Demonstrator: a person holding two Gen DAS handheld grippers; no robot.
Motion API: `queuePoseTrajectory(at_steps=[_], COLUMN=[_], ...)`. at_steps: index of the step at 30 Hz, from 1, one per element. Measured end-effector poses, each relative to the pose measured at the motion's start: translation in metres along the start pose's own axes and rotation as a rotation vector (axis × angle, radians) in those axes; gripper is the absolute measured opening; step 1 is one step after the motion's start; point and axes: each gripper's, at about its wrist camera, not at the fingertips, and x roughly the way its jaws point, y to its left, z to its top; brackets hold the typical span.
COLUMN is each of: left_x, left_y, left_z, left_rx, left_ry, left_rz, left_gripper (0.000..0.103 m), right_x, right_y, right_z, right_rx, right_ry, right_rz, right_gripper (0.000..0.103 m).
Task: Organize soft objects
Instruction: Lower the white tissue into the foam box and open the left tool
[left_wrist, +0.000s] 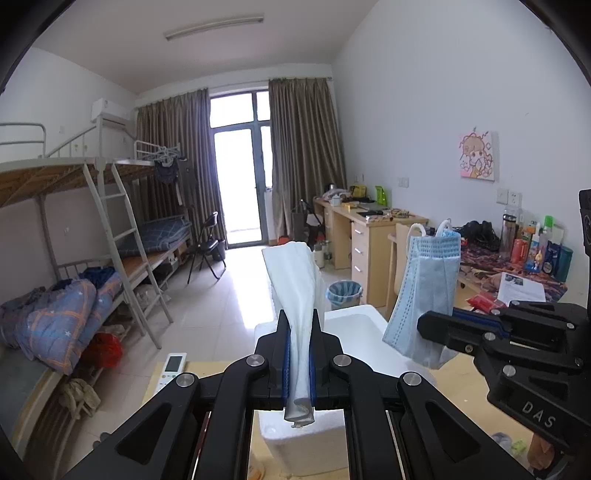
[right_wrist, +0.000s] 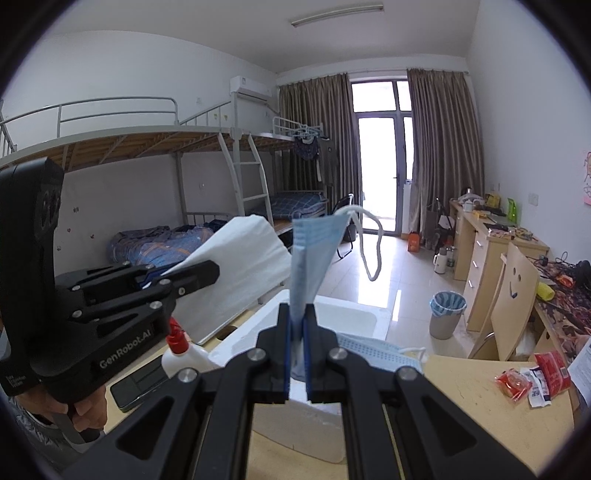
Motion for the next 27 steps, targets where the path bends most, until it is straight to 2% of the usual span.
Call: queuePoseTrajectory(at_steps=[5,17,24,25,27], left_x=[0.013,0.033,0.043,0.045,0.05], left_y=[0.001,-0.023,-0.021,-0.021,-0.02], left_z=[0.0,0.005,0.007,0.007,0.007], left_rx=[-0.002,0.015,0.015,0.018,0.021], left_ry=[0.022,0.061,0.081,0.085,0.097], left_rz=[-0.013,-0.104,-0.111,-0.109,-0.106], left_gripper=[0.008,0.008,0.008,0.009,0.022], right_x=[0.008,-0.025,-0.021,-0.021,-0.021], right_y=[-0.002,-0.016,-0.015,-0.016,-0.017], right_z=[-0.002,0.003,0.006,0.007,0.008], right_rx=[0.018,0.038,0.048,0.044,0.048], right_ry=[0.02,-0.008,0.005,0.005,0.003], right_rz=[0.005,-0.081,-0.099,-0.1,-0.099], right_gripper=[0.008,0.008,0.008,0.008,0.008])
